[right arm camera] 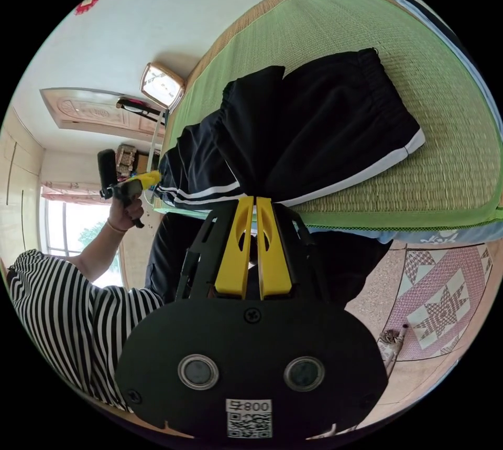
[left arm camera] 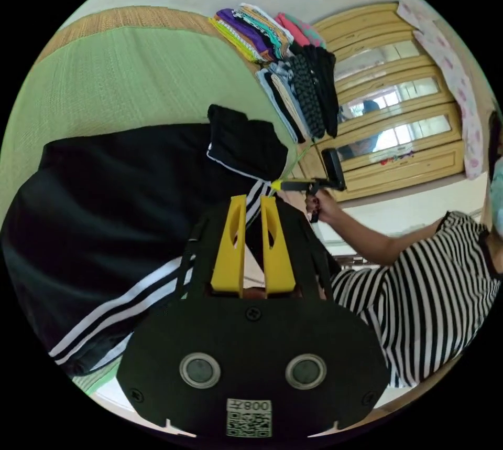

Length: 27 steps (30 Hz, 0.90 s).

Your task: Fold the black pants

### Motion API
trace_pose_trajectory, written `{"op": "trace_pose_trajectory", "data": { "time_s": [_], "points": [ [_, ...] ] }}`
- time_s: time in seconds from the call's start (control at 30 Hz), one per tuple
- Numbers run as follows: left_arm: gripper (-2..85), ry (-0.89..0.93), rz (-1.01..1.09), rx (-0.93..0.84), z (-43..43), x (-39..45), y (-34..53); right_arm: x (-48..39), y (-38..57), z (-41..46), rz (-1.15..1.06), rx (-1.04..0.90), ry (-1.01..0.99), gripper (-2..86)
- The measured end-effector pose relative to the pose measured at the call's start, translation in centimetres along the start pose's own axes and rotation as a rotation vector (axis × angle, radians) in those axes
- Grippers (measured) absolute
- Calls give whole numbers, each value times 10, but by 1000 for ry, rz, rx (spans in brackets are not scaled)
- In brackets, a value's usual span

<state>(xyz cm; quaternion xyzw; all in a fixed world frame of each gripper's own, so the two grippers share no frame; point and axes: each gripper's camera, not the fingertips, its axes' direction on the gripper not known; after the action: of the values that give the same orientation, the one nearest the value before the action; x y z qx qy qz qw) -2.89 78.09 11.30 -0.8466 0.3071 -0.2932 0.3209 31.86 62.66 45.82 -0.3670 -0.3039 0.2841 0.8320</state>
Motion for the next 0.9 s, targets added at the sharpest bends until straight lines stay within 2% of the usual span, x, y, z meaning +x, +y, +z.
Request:
{"op": "trace_pose_trajectory", "data": {
  "time_s": [0.1,0.3,0.43,0.7,0.9],
  "points": [
    [69,60,-121,-20,21,-26,-31,-1,6,1,2,14,0,6],
    [49,45,-249,-48,44,-57,-68,-10,19,-8,-9,76,74,11],
    [30,61,-246,-51,46,-61,-79,-22,24,-15,-50,112,141,27],
    [10,143,-143,1,38,-39,-104,-101,-7,31,-347,93,348,86],
    [6,172,-49,-25,42,-16,-131,-123,-20,47,-377,157,405,84]
  ]
}}
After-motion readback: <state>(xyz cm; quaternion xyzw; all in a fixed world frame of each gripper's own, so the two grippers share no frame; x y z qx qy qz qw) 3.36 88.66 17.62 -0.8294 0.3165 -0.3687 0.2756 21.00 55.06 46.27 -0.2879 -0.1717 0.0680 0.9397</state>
